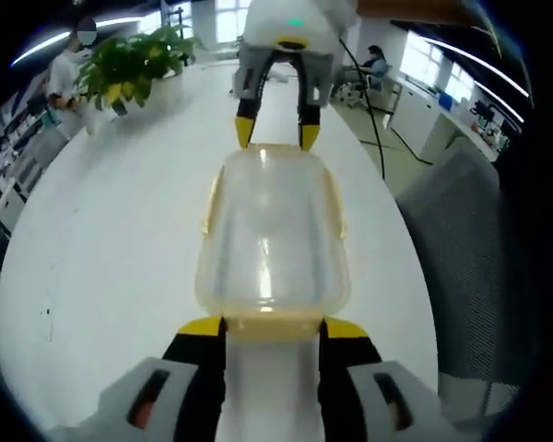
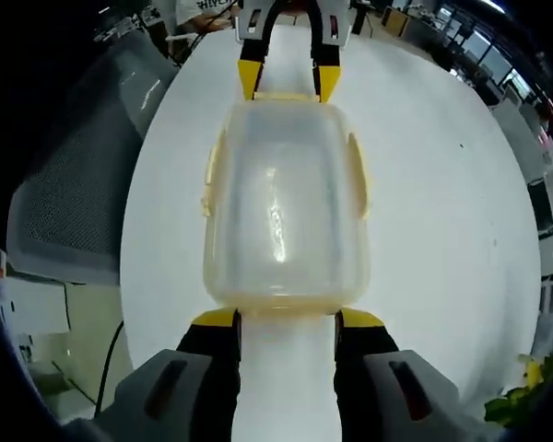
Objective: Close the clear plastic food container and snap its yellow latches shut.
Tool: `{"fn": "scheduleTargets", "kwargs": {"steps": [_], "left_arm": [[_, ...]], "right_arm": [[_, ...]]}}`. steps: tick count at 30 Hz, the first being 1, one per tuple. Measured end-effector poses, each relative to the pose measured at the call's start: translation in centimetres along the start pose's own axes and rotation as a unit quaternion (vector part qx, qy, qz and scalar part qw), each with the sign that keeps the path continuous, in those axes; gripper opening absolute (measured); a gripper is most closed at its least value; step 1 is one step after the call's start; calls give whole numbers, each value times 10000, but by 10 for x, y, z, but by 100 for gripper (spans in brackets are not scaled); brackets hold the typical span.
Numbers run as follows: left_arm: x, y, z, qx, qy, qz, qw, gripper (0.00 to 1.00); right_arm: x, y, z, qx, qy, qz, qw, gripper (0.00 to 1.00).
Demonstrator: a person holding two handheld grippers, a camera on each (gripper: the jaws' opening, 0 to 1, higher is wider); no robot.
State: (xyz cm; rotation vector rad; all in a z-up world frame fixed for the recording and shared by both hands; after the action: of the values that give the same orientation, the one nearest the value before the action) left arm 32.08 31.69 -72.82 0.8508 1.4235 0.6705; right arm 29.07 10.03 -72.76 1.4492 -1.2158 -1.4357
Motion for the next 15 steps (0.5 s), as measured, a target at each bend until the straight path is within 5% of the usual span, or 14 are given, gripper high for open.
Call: {"fn": "scheduleTargets", "kwargs": {"steps": [8, 15], "left_arm": [[-5, -1, -1, -51, -42, 262, 9996, 34], [-1, -2, 0, -144, -19, 225, 9996, 36]], "right_arm": [[-3, 0, -1, -66, 123, 294, 9995, 37], [0, 3, 0, 11, -58, 234, 9997, 38]]}}
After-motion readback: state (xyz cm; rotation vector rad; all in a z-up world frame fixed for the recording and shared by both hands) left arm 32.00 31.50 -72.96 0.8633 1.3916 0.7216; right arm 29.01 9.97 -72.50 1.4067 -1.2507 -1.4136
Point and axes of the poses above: the point that each gripper's makers call its tool centre point, and the gripper's own axes: y roughly backward along the fingers, z roughly to its left, x roughly out of its underside, the point moved 7 cm from there along y, roughly backward along the fingers, and after that the axes turned 3 degrees about x, right-handed, at the moved point
